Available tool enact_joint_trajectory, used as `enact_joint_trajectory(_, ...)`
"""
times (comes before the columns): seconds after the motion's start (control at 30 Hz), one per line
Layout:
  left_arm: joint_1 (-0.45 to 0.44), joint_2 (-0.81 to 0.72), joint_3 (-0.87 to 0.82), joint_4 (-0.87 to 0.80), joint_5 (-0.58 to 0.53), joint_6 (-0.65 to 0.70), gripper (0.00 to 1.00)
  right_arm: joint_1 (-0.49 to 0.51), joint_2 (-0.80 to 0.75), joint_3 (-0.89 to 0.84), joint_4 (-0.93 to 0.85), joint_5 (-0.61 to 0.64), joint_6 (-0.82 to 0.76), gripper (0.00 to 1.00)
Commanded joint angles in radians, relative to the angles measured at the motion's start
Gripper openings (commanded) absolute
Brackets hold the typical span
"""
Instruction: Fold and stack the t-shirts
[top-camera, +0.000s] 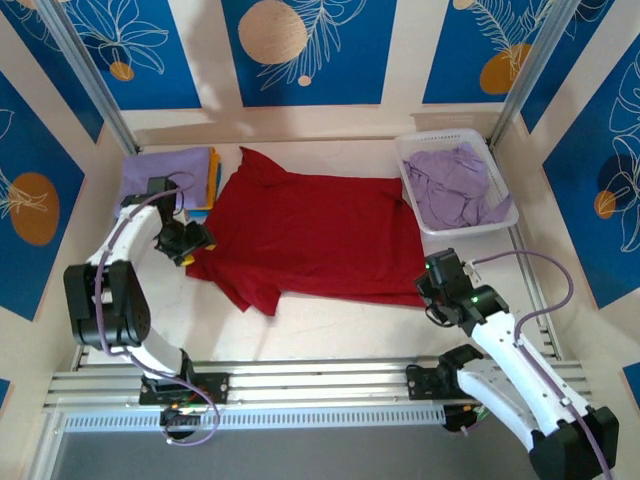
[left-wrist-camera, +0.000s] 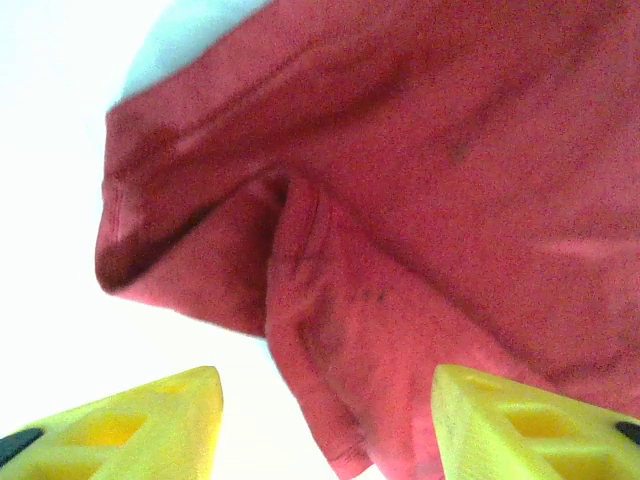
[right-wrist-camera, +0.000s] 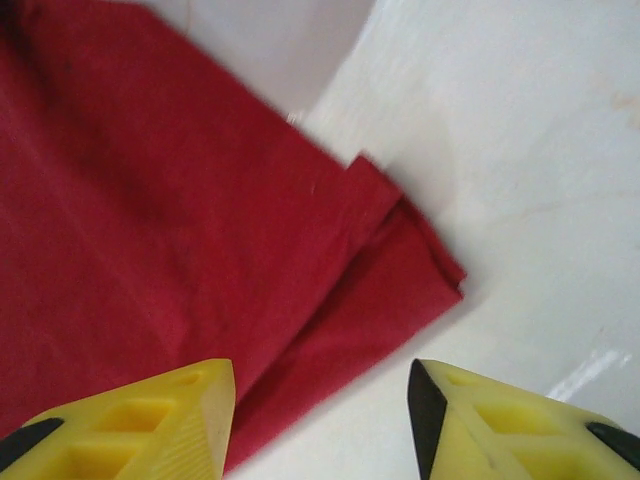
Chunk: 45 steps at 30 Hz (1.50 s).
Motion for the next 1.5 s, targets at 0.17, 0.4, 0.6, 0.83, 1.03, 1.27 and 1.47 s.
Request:
enact_joint_trajectory(0.17, -0.024, -0.207, -0.262, 0.040, 0.040, -0.052, 0.56, 0.339, 0.234, 0.104, 0.039, -0.096, 0.130, 0.49)
enact_joint_trajectory(0.4, -0.075, -0.287, -0.386, 0.111, 0.061, -0.127, 0.51, 0.526, 0.601, 0.300, 0.264, -0.208, 0.132, 0.48)
enact_joint_trajectory(0.6, -0.081, -0.295, -0.412, 0.136, 0.083, -0.146, 0.50, 0.609, 0.851, 0.477, 0.367, -0.326, 0.140, 0.45)
enact_joint_trajectory(0.83, -0.095, -0.312, -0.476, 0.191, 0.111, -0.180, 0.49, 0.647, 0.991, 0.528, 0.496, -0.428, 0.204, 0.45)
enact_joint_trajectory(1.03, -0.096, -0.311, -0.507, 0.209, 0.113, -0.179, 0.49, 0.664, 1.080, 0.598, 0.527, -0.492, 0.202, 0.43)
enact_joint_trajectory(1.27, -0.098, -0.320, -0.510, 0.201, 0.114, -0.174, 0.48, 0.669, 1.131, 0.609, 0.583, -0.523, 0.222, 0.34)
enact_joint_trajectory(1.47, -0.099, -0.324, -0.519, 0.202, 0.119, -0.172, 0.48, 0.659, 1.155, 0.619, 0.603, -0.529, 0.218, 0.27)
